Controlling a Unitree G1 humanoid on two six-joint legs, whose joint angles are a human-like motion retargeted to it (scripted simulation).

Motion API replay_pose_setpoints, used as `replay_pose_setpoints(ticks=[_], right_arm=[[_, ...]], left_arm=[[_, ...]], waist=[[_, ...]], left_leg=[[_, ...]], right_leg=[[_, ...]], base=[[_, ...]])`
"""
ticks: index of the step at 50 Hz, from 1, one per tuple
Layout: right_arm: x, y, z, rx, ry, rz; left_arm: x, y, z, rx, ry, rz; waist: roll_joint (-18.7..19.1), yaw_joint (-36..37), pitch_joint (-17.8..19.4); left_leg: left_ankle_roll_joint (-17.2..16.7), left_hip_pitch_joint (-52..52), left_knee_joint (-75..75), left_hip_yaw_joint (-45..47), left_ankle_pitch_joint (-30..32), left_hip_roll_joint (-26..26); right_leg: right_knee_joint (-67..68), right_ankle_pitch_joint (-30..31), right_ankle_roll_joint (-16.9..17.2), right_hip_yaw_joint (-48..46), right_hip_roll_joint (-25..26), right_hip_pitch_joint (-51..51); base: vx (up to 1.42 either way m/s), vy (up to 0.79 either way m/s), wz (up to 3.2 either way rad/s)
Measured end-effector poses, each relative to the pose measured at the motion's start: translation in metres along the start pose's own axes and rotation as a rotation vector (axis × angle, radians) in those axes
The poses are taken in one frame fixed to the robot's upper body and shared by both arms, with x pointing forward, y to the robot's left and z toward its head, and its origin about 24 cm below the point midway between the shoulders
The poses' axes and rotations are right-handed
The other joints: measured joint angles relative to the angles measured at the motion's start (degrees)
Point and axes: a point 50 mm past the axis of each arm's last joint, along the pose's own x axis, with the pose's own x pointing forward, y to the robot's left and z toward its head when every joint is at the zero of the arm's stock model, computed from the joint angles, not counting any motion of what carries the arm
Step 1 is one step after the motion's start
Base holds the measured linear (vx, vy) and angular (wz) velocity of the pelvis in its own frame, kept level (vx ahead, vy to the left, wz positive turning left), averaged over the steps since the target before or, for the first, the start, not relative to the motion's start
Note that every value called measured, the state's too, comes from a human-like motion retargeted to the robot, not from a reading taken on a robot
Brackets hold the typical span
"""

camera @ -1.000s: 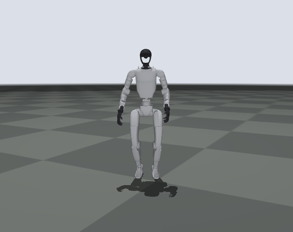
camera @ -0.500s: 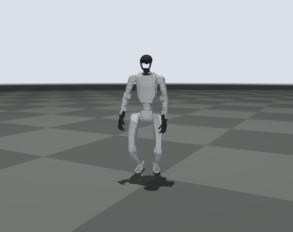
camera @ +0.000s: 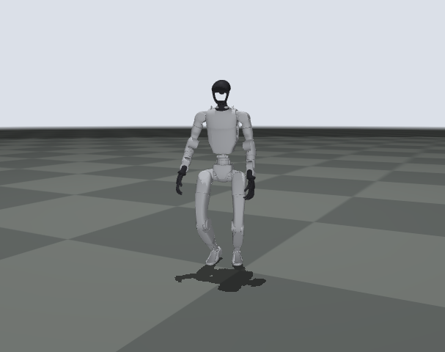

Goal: Sport exercise

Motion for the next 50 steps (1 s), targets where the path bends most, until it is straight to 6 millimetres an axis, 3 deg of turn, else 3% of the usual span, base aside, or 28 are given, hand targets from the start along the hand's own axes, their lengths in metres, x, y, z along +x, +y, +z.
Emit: replay_pose_setpoints(ticks=[3,5,7,10,12,15,18,20,23,27,30,35,37,40,43,47,50], right_arm=[[-0.003,0.014,-0.015,0.046,0.054,0.042],[-0.007,0.025,-0.030,0.089,0.092,0.076],[-0.009,0.030,-0.037,0.110,0.109,0.094],[-0.011,0.031,-0.041,0.126,0.107,0.103],[-0.012,0.029,-0.040,0.125,0.083,0.099],[-0.010,0.024,-0.030,0.104,0.036,0.089],[-0.004,0.012,-0.006,0.028,-0.024,0.049],[-0.001,0.006,0.004,0.043,-0.042,0.005],[-0.004,0.009,-0.006,0.140,-0.018,-0.021],[-0.009,0.013,-0.024,0.249,0.016,-0.047],[-0.010,0.008,-0.024,0.271,0.009,-0.068],[-0.008,0.001,-0.015,0.236,-0.030,-0.063],[-0.007,-0.001,-0.007,0.199,-0.051,-0.051],[-0.003,-0.002,0.009,0.111,-0.080,-0.026],[0.001,0.000,0.023,0.027,-0.086,-0.001],[0.004,0.003,0.026,-0.039,-0.057,0.025],[0.003,0.006,0.017,-0.024,-0.021,0.030]], left_arm=[[-0.006,-0.016,-0.035,0.015,0.116,-0.062],[-0.014,-0.027,-0.060,-0.023,0.183,-0.104],[-0.019,-0.032,-0.074,-0.054,0.217,-0.134],[-0.024,-0.032,-0.085,-0.081,0.237,-0.150],[-0.026,-0.030,-0.087,-0.071,0.232,-0.141],[-0.024,-0.026,-0.083,-0.049,0.209,-0.125],[-0.014,-0.017,-0.056,0.007,0.139,-0.091],[-0.008,-0.013,-0.034,0.028,0.075,-0.067],[-0.007,-0.017,-0.021,-0.015,0.006,-0.048],[-0.010,-0.021,-0.021,-0.103,-0.035,-0.023],[-0.011,-0.014,-0.013,-0.138,-0.076,0.002],[-0.011,-0.006,-0.006,-0.102,-0.102,0.011],[-0.010,-0.005,-0.003,-0.074,-0.103,0.006],[-0.007,-0.004,0.003,-0.034,-0.094,-0.004],[-0.003,-0.007,0.004,0.002,-0.052,-0.027],[-0.002,-0.015,-0.005,0.045,0.021,-0.073],[-0.003,-0.018,-0.017,0.062,0.060,-0.098]], waist=[[-0.1,0.1,-1.6],[0.3,0.1,-3.7],[0.6,0.0,-5.4],[0.8,0.0,-6.2],[0.6,0.2,-6.2],[0.0,0.6,-5.3],[-0.6,0.7,-2.1],[-0.7,0.8,-0.9],[0.0,1.1,-2.6],[0.8,0.9,-6.7],[1.0,1.0,-7.6],[0.9,1.0,-6.9],[0.6,1.0,-5.8],[0.2,0.8,-3.3],[-0.3,0.2,-0.5],[-0.7,-0.1,1.7],[-0.7,-0.1,0.9]], left_leg=[[-1.0,1.8,-7.5,-2.4,7.4,-2.0],[-3.0,3.4,-15.3,-4.4,19.5,-3.0],[-4.2,3.3,-20.5,-4.8,29.8,-3.0],[-4.5,1.5,-20.3,-5.4,33.4,-3.1],[-4.3,0.2,-16.9,-5.2,30.8,-2.9],[-3.9,-2.5,-7.0,-5.3,19.6,-2.7],[-2.4,-6.1,5.8,-3.3,4.6,-1.1],[-0.7,-6.8,8.5,-1.5,2.5,0.1],[-1.8,-3.5,-2.8,-3.7,9.1,-2.6],[-5.7,0.8,-22.1,-5.4,34.5,-4.0],[-6.9,1.2,-26.9,-5.5,40.3,-4.4],[-4.1,0.0,-20.6,-5.3,33.8,-4.4],[-2.8,-1.2,-14.7,-5.2,26.8,-4.1],[-1.0,-4.2,-3.1,-4.1,11.4,-2.6],[-0.3,-7.5,7.7,-2.5,3.5,-0.4],[0.8,-9.9,15.8,-0.9,0.7,1.9],[0.6,-9.7,13.8,-1.2,4.2,1.4]], right_leg=[[-6.7,6.7,-1.3,1.0,1.1,1.5],[-14.7,19.5,-1.0,3.1,3.2,3.3],[-20.4,28.1,-0.9,4.1,3.9,3.5],[-22.3,31.1,-0.9,5.2,4.8,3.0],[-20.8,29.0,-0.8,5.4,5.2,2.6],[-14.0,18.3,-0.7,5.2,5.8,1.5],[-0.5,2.6,-1.3,2.8,4.4,-2.1],[3.8,0.6,-1.7,0.6,2.6,-3.4],[-5.3,7.9,-2.1,0.9,2.9,-0.7],[-23.7,31.8,-0.5,3.5,4.4,3.2],[-27.7,35.9,-0.4,3.7,4.1,3.3],[-23.1,29.7,-1.3,4.0,4.4,2.5],[-18.4,23.0,-1.6,3.9,4.7,1.6],[-7.8,8.2,-2.6,2.5,4.5,-1.1],[2.4,0.0,-3.1,0.9,3.9,-4.3],[9.1,-4.1,-3.4,-0.6,3.1,-6.2],[6.3,-1.1,-2.8,-0.7,3.1,-5.4]], base=[[0.03,-0.03,-0.21],[0.04,-0.03,-0.22],[0.02,-0.02,-0.09],[0.00,0.00,0.00],[0.00,0.00,0.00],[-0.07,-0.01,-0.20],[-0.08,-0.01,-0.24],[-0.06,-0.01,-0.12],[0.00,0.00,0.00],[0.00,0.00,0.00],[0.00,0.00,0.00],[-0.04,-0.01,-0.02],[-0.10,-0.01,-0.12],[-0.12,-0.01,-0.14],[-0.12,-0.01,-0.08],[-0.06,-0.02,-0.05],[0.00,0.00,0.00]])
